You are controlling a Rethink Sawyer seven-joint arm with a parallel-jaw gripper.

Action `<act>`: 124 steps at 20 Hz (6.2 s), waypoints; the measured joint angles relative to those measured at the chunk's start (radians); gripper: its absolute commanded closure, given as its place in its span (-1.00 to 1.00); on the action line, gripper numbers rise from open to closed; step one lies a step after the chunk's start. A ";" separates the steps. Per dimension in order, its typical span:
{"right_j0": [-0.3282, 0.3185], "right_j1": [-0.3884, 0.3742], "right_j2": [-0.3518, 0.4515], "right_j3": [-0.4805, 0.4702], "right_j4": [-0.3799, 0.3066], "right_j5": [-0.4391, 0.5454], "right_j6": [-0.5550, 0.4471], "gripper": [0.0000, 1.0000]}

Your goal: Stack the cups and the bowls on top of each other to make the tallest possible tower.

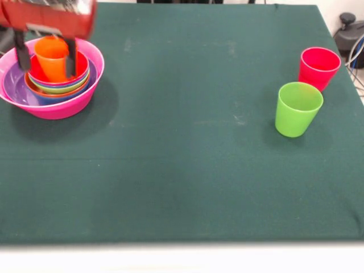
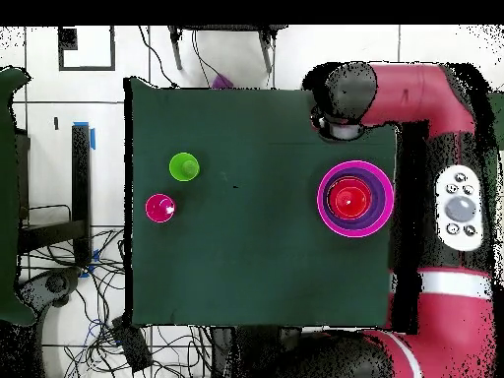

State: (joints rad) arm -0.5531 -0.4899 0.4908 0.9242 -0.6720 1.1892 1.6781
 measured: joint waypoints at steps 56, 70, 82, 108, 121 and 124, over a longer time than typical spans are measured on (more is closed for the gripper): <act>0.305 0.021 -0.007 -0.115 0.277 0.258 0.306 -1.00; 0.386 0.019 -0.100 0.001 0.296 0.018 0.382 -1.00; 0.405 0.090 -0.201 0.009 0.294 -0.068 0.382 -1.00; 0.450 0.185 -0.362 0.015 0.302 -0.124 0.382 -1.00; 0.447 0.110 -0.375 -0.001 0.356 -0.010 0.382 -1.00; 0.451 0.110 -0.374 -0.031 0.390 0.013 0.382 -1.00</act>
State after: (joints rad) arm -0.1017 -0.3800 0.1170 0.8931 -0.2816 1.2018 2.0598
